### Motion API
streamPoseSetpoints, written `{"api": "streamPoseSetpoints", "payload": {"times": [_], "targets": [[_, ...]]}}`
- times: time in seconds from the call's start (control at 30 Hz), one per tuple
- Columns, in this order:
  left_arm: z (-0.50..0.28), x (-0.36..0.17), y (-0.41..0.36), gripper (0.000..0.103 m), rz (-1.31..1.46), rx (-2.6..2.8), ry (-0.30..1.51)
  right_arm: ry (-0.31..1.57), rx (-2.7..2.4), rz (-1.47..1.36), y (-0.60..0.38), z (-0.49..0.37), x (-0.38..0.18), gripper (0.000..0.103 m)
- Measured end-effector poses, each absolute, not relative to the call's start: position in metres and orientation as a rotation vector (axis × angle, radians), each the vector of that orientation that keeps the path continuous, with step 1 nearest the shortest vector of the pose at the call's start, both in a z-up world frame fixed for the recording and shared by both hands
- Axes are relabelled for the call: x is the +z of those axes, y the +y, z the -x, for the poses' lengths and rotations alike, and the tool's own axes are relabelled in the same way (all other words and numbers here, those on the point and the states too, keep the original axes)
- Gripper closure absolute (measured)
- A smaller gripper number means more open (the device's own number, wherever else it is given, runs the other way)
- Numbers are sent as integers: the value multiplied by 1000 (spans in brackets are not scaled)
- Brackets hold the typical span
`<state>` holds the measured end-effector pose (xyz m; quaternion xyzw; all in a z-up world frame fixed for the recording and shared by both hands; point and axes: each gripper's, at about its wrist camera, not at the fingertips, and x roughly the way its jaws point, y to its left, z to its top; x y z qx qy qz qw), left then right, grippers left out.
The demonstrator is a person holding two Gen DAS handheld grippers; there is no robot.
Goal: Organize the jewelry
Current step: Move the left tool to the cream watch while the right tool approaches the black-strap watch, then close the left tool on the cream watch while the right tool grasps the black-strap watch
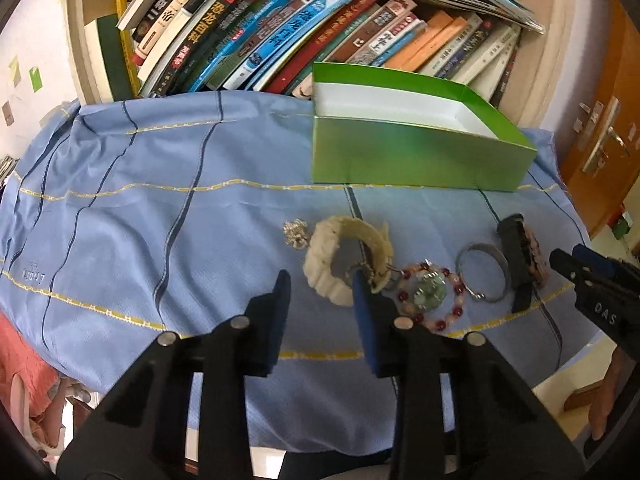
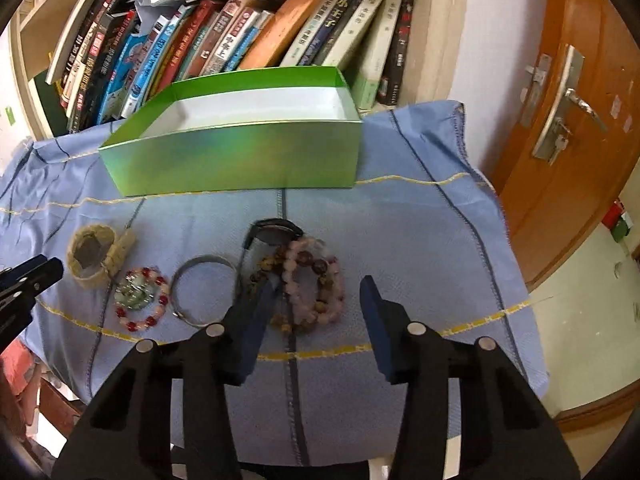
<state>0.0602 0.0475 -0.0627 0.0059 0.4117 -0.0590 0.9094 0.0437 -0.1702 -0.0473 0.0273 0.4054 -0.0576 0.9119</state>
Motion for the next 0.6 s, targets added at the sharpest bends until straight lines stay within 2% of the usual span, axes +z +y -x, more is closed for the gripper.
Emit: {"api": "streamPoseSetpoints", "payload": {"times": [0.03, 0.1, 0.27, 0.3, 0.37, 0.4, 0.43, 0.5, 0.6], "targets": [[-63, -62, 49, 52, -10, -110, 850, 833, -102, -57, -167, -46, -46, 56], [-66, -59, 49, 37, -18, -92, 836, 837, -74, -49, -158, -51, -45, 56], [-79, -62, 42, 37, -27, -112, 853, 873, -36, -4, -136, -68, -52, 56], [-87, -69, 41, 39, -22, -118, 880, 884, -33, 0, -134, -71, -55, 56], [-98, -81, 41, 57, 1, -127, 927, 906, -27, 6, -131, -77, -62, 56], [-104, -88, 42, 71, 18, -129, 957, 913, -22, 9, -130, -79, -65, 57], [-106, -92, 43, 77, 31, -129, 967, 913, -20, 10, -130, -80, -66, 71], [-110, -96, 46, 81, 56, -148, 971, 922, -18, 5, -132, -81, -68, 95], [-111, -94, 47, 81, 63, -163, 969, 906, 5, -12, -136, -79, -63, 97]]}}
